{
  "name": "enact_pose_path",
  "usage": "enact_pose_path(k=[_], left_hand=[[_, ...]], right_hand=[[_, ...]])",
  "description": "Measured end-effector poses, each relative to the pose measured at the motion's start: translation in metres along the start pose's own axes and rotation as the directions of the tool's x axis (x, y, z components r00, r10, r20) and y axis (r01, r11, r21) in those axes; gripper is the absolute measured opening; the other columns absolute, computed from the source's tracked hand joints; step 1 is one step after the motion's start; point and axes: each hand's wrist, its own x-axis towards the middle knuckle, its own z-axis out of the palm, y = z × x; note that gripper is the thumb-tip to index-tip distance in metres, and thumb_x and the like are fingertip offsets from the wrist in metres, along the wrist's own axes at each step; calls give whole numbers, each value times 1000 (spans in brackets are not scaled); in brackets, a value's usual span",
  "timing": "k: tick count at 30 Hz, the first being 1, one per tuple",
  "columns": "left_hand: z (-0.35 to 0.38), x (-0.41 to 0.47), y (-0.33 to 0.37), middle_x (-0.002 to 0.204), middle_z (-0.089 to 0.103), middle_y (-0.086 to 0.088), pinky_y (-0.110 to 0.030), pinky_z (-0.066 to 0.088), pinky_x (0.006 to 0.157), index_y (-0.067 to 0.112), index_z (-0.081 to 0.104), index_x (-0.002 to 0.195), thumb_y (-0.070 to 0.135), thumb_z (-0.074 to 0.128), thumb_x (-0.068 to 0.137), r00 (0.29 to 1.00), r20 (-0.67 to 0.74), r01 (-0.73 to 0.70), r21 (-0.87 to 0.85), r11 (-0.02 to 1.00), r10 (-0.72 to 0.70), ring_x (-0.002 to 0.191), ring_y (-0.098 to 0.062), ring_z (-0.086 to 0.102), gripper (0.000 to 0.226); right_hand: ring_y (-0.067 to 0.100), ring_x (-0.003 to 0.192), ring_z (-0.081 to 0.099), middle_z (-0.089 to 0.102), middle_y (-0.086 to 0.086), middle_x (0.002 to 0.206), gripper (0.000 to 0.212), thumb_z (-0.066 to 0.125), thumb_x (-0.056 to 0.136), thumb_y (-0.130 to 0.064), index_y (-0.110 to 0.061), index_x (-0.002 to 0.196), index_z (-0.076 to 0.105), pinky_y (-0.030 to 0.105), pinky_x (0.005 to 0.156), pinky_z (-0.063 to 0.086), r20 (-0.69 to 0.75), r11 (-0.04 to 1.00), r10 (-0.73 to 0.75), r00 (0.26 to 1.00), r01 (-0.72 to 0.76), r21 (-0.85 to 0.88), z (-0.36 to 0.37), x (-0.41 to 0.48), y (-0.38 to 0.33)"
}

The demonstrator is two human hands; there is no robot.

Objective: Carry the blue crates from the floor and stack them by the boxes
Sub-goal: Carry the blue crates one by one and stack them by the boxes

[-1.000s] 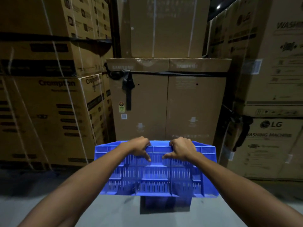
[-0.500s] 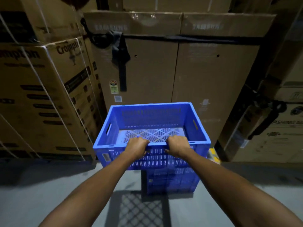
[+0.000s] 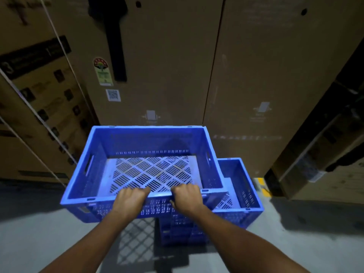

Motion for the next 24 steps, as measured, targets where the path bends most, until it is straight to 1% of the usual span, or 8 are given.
enact_pose_path(k=[2,4,7,10,14,17,22,24], left_hand=[[27,12,5,93,71,-5,-35,46,67,24,57,102,24,58,84,999,42,-2,-31,1000,4,89,-32,67,18],[49,23,9,83,70,-5,-33,45,61,23,57,92,21,65,76,999,38,15,-59,998,-12,81,-30,68,19],[64,46,6,96,69,-7,-35,44,70,24,52,100,22,56,83,998,53,41,-37,998,-39,95,-33,64,18],[66,63,-1,96,69,-7,-37,47,71,25,54,104,26,53,85,998,45,-42,17,999,41,93,-34,65,19],[62,66,2,97,68,-7,-39,47,71,23,53,101,31,53,86,989,82,-126,12,992,125,95,-35,64,17],[58,73,7,100,67,-8,-39,48,73,23,51,104,32,52,89,983,102,-152,2,988,151,97,-34,63,17],[58,82,32,102,67,-9,-39,47,72,22,53,106,35,51,89,978,92,-185,-35,982,187,98,-34,63,21],[56,89,50,99,67,-9,-40,49,71,22,54,104,33,51,89,973,88,-208,-52,977,212,94,-35,63,19]], right_hand=[[35,97,66,70,12,104,28,60,90,-39,-15,104,64,39,80,49,24,1000,3,1000,-3,5,33,9,6],[34,96,66,70,12,101,27,60,89,-38,-15,102,63,39,79,49,29,1000,-1,1000,0,10,56,18,12],[34,90,66,70,10,95,23,62,88,-37,-17,98,63,38,74,48,-7,1000,-26,1000,26,6,65,38,25],[33,88,65,68,8,92,25,64,87,-40,-17,97,62,38,75,48,-7,999,24,1000,-24,29,66,46,33],[30,94,64,68,7,97,35,65,84,-48,-18,103,63,38,81,48,52,991,128,990,-130,27,68,48,31],[29,94,65,68,6,98,43,65,83,-56,-17,102,64,38,82,49,95,988,152,984,-152,-11,66,53,37],[28,95,66,68,6,99,44,67,83,-56,-17,103,64,37,82,50,125,981,195,973,-193,-28,66,44,65],[28,95,66,69,5,99,44,67,82,-56,-18,103,64,37,82,50,132,976,216,967,-213,-37,65,38,82]])
